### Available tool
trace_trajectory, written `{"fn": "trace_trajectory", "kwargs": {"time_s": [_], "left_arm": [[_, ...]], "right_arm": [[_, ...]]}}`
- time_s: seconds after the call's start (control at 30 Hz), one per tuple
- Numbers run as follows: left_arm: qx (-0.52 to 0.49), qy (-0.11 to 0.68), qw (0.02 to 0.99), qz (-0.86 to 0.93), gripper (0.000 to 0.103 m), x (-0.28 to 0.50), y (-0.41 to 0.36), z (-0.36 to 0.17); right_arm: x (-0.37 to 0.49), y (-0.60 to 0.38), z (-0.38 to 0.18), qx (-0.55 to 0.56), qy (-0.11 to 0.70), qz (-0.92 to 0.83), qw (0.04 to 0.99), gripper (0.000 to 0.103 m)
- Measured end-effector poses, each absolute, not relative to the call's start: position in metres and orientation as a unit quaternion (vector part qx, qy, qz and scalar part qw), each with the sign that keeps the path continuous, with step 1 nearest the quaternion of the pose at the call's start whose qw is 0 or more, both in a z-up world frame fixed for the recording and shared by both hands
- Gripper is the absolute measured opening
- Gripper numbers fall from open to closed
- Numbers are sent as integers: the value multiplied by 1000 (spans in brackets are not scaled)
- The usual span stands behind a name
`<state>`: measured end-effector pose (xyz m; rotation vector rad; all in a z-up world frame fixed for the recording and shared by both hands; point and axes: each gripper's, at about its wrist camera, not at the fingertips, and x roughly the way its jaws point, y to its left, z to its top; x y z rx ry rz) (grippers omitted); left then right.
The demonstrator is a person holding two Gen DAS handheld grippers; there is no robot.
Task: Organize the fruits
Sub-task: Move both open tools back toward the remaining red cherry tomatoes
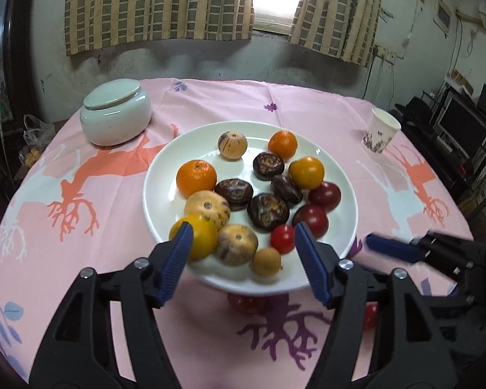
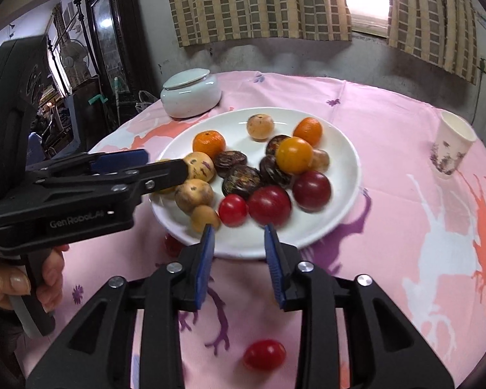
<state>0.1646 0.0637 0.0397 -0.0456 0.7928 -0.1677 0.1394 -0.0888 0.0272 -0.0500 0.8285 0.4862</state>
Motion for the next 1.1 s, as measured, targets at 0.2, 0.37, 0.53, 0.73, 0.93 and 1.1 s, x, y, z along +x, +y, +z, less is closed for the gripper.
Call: {"fn": "trace_trajectory", "kwargs": {"time_s": [0.2, 0.37, 0.53, 0.73, 0.93, 1.1], "left_arm": [[-2, 382, 920, -81, 81, 125, 61, 38], [5, 384, 919, -87, 83, 93, 56, 30], [4, 397, 913, -94, 84, 72, 52, 18], [-7, 408, 908, -101, 85, 56, 47, 4], [12, 412, 906, -97, 86, 52, 38, -8], [-6, 410, 905, -109, 87, 51, 40, -15]], "right_arm": [[104, -118, 32, -23, 386, 215, 897, 60], [78, -135, 29, -11, 392, 211, 895, 61], [58, -147, 21, 10, 399, 201, 895, 61], [47, -156, 10, 27, 406, 193, 893, 61], [44, -162, 2, 32, 406, 193, 893, 61], [44, -163, -4, 24, 405, 188, 894, 61]]}}
